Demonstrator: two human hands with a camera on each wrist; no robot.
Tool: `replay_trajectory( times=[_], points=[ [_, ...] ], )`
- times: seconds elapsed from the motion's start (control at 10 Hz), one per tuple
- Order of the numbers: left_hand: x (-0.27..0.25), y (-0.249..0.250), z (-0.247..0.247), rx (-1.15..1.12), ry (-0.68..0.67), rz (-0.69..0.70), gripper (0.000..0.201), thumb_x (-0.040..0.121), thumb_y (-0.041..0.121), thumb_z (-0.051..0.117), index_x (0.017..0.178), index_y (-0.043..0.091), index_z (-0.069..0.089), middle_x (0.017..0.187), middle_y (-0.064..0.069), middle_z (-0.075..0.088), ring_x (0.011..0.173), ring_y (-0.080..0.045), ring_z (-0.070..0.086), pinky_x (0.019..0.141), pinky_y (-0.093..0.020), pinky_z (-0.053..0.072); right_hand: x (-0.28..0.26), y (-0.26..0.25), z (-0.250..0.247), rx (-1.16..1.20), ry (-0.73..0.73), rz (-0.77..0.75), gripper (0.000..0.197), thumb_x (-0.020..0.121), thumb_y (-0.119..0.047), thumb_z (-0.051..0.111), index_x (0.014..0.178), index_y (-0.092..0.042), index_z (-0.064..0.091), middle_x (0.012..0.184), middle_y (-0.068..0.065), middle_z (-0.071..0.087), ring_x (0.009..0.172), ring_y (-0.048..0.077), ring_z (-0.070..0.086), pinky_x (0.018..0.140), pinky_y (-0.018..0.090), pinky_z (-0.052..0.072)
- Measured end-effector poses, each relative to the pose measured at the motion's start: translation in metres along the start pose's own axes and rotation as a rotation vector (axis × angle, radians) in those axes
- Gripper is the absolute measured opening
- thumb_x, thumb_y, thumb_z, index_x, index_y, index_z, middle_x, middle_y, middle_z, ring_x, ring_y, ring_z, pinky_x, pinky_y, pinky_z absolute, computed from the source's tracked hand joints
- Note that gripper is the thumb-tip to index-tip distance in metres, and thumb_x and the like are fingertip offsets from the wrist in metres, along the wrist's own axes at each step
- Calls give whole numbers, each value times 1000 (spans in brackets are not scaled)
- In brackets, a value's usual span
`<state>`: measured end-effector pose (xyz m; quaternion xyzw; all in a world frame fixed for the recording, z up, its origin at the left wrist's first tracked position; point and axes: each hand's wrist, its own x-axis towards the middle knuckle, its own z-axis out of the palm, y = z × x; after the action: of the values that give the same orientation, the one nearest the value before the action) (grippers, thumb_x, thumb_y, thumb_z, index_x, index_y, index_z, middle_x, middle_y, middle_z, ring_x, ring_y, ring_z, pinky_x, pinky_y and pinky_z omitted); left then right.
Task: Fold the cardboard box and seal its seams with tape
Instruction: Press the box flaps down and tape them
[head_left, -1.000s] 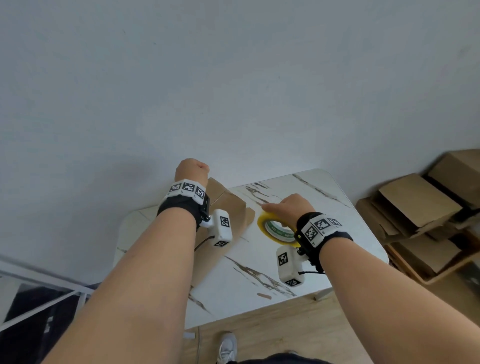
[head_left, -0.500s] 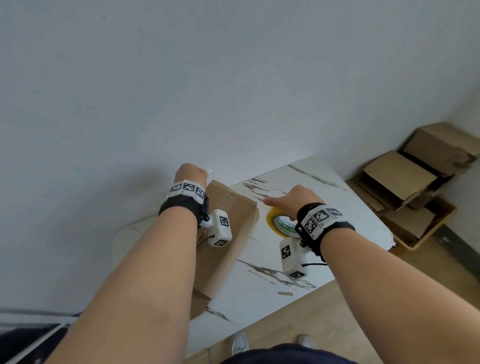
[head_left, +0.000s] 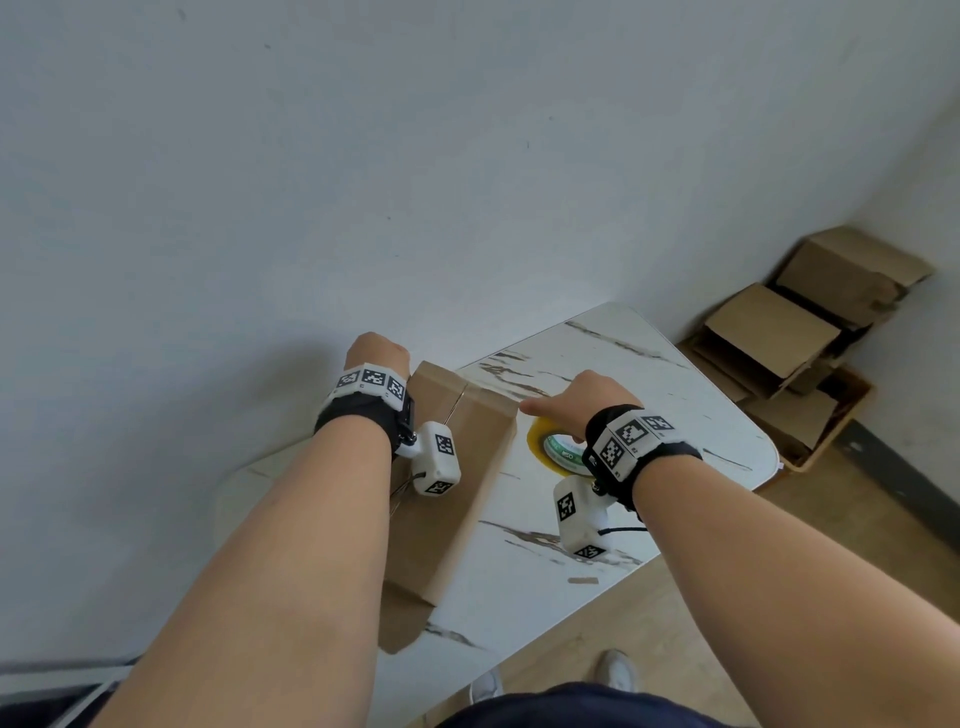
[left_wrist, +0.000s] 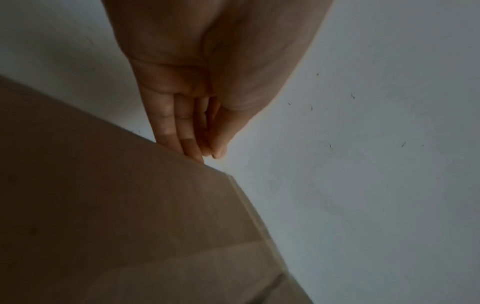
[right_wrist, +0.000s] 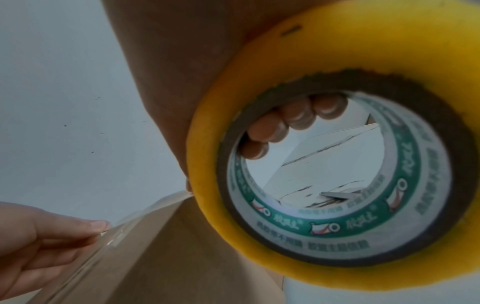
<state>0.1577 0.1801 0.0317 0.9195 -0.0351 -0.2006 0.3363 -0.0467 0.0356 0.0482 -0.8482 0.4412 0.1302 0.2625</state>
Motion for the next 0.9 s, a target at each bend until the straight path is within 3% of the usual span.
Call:
replay_trajectory(
  times=[0.1, 0.2, 0.3, 0.4, 0.5, 0.6, 0.7, 0.8, 0.9],
  points=[
    [5, -4, 2, -38, -5, -3, 23, 85, 10, 52, 89, -3, 71, 84, -20, 73, 80, -34, 72, 77, -46, 59, 2, -1, 4, 1, -3, 0, 53, 72, -67, 62, 70, -15, 55, 67, 1, 64, 61, 18, 61, 54, 23, 43],
    [2, -5, 3, -42, -34, -15, 20, 85, 14, 57, 82, -3, 68, 86, -19, 73, 81, -33, 72, 79, -43, 59, 5, 0, 9, -16, -4, 10, 53, 72, -68, 61, 70, -16, 55, 67, 0, 64, 61, 18, 61, 54, 23, 44],
    [-7, -3, 3, -25, -41, -28, 29, 87, 22, 61, 66, 2, 58, 80, -16, 71, 77, -32, 68, 67, -32, 51, 8, 1, 15, -31, -10, 27, 57, 71, -71, 59, 71, -14, 57, 67, 0, 65, 59, 17, 60, 55, 24, 45],
    [-6, -9, 6, -2, -53, -37, 26, 90, 16, 57, 66, 6, 52, 71, -9, 59, 73, -27, 53, 66, -28, 42, 11, 2, 21, -17, -12, 27, 60, 71, -73, 58, 66, -13, 55, 61, 0, 61, 56, 19, 58, 56, 25, 44],
    [-5, -11, 3, -49, -111, -41, 3, 90, 14, 57, 88, 15, 55, 93, -5, 58, 83, -21, 52, 74, -25, 46, 14, 0, 25, 0, -15, 26, 61, 71, -74, 58, 61, -14, 51, 55, -1, 54, 51, 19, 52, 54, 25, 40],
    [4, -16, 1, -109, -175, -99, 9, 93, 22, 56, 97, 18, 62, 107, -7, 66, 88, -20, 56, 75, -22, 46, 18, 2, 29, 29, -36, 31, 63, 67, -76, 57, 64, -13, 56, 60, 1, 62, 54, 20, 56, 58, 27, 46],
    [5, -18, -2, -151, -269, -140, 14, 87, 20, 65, 97, 12, 62, 124, -14, 64, 96, -21, 59, 79, -25, 51, 22, 4, 34, 53, -55, 33, 70, 59, -81, 54, 65, -12, 58, 62, 4, 67, 55, 21, 59, 66, 33, 54],
    [5, -21, -5, -157, -352, -208, 30, 84, 21, 69, 108, 3, 65, 122, -15, 65, 109, -26, 62, 98, -38, 50, 23, 5, 36, 67, -67, 26, 71, 58, -82, 54, 63, -11, 57, 59, 4, 64, 53, 21, 57, 62, 31, 51],
    [5, -23, -3, -151, -330, -152, 22, 91, 19, 61, 109, 7, 63, 126, -16, 60, 96, -20, 58, 74, -20, 52, 23, 6, 36, 83, -70, 29, 70, 60, -80, 56, 65, -11, 57, 59, 3, 63, 53, 21, 56, 60, 30, 48]
  ],
)
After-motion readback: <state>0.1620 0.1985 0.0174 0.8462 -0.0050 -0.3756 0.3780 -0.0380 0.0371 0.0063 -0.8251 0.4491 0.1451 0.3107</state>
